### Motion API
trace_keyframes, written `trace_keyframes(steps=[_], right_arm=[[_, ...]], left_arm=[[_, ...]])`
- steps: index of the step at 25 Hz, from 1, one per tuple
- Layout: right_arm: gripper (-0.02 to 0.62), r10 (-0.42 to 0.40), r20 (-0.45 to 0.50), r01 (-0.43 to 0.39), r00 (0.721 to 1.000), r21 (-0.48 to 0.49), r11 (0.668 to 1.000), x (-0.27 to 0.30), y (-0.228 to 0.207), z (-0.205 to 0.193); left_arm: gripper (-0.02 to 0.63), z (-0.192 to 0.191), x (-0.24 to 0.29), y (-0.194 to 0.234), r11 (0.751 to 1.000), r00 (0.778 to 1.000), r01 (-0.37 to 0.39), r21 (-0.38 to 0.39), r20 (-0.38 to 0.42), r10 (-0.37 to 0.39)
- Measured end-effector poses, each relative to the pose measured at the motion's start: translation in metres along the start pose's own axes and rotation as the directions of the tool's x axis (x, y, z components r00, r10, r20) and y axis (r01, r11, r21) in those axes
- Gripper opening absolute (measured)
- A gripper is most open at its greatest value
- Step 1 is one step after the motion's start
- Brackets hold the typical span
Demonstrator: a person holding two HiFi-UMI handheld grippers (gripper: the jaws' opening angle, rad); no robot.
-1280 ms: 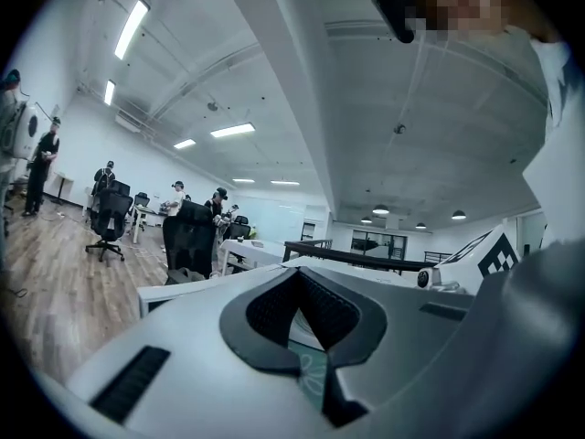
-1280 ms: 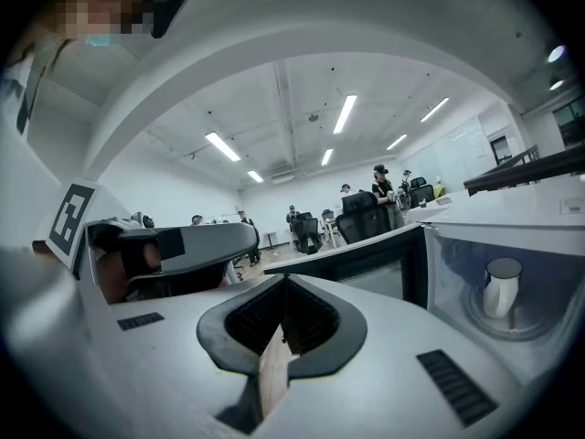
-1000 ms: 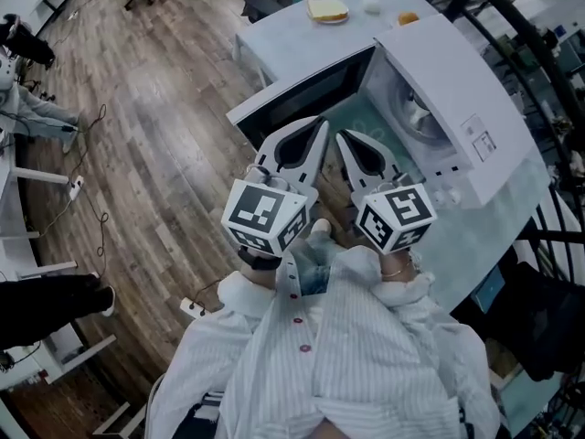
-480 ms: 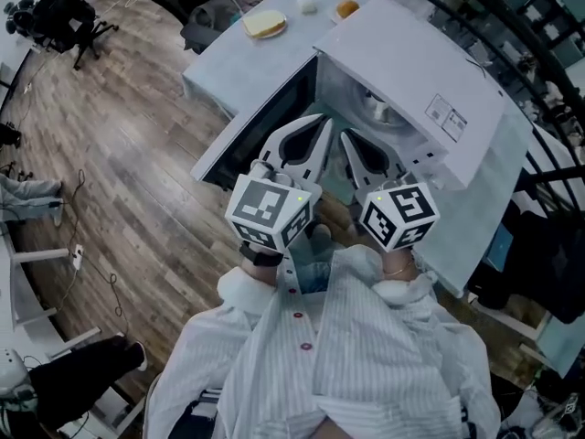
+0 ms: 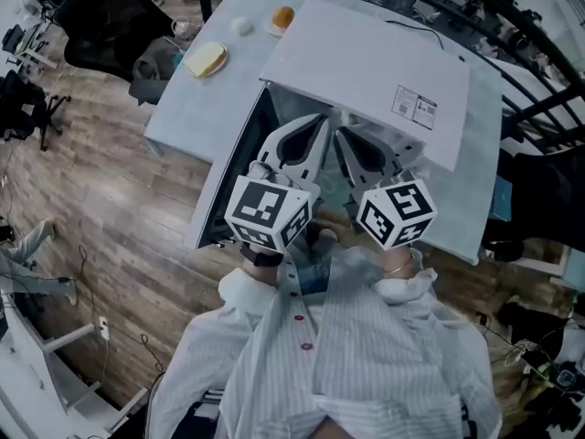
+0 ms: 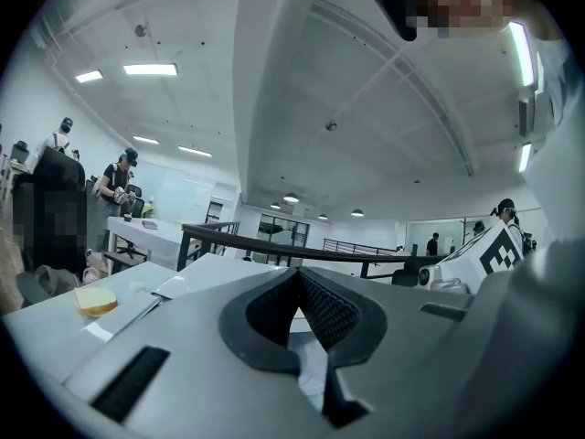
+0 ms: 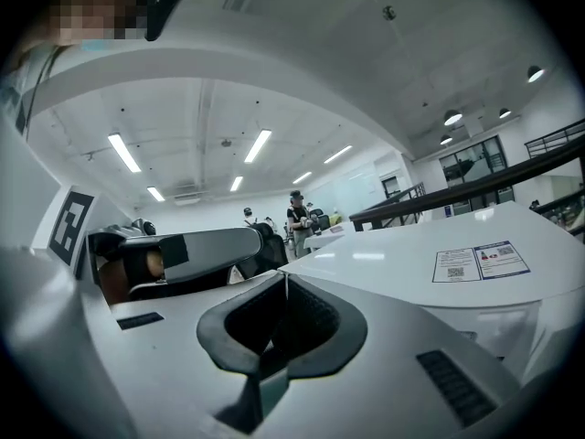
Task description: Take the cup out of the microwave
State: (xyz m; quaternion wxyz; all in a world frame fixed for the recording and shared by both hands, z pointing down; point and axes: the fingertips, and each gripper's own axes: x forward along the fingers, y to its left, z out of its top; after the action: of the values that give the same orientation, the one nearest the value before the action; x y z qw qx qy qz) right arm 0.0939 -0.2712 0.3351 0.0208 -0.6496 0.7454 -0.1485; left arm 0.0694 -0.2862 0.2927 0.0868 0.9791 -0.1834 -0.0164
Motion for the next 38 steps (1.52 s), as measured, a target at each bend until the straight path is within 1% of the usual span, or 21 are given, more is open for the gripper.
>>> trace_keyframes(steps=[3, 10, 15, 23, 29, 33, 38], right_arm=[[0.035, -0.038, 0.000, 0.038, 0.999, 0.012, 0.999, 0.002, -0.010, -0.003], [0.035, -0.076, -0.014, 0.077, 0.997, 0.045, 0.996, 0.010, -0.026, -0.018], [0.035, -0.096, -0.034, 0.099, 0.995, 0.092, 0.991, 0.017, -0.035, -0.039], [0.035, -0.139, -0.056, 0.146, 0.989, 0.143, 0.979, 0.029, -0.047, -0.068], [0.035, -0.186, -0.067, 0.194, 0.980, 0.141, 0.971, 0.031, -0.060, -0.089], [0.035, -0.225, -0.075, 0.234, 0.972, 0.157, 0.959, 0.030, -0.074, -0.104], [0.035, -0.259, -0.074, 0.268, 0.963, 0.178, 0.947, 0.030, -0.089, -0.120]], left_arm=[[0.009, -0.006, 0.009, 0.004, 1.000, 0.999, 0.030, -0.007, -0.016, -0.030], [0.009, -0.025, 0.021, 0.014, 0.998, 0.997, 0.059, -0.016, -0.051, -0.060], [0.009, -0.048, 0.024, 0.022, 0.997, 0.993, 0.069, -0.022, -0.092, -0.070], [0.009, -0.088, 0.035, 0.026, 0.991, 0.980, 0.121, -0.052, -0.153, -0.128], [0.009, -0.113, 0.041, 0.030, 0.990, 0.978, 0.119, -0.079, -0.165, -0.131], [0.009, -0.130, 0.046, 0.031, 0.986, 0.973, 0.124, -0.108, -0.180, -0.142], [0.009, -0.148, 0.052, 0.034, 0.988, 0.970, 0.119, -0.102, -0.202, -0.138]])
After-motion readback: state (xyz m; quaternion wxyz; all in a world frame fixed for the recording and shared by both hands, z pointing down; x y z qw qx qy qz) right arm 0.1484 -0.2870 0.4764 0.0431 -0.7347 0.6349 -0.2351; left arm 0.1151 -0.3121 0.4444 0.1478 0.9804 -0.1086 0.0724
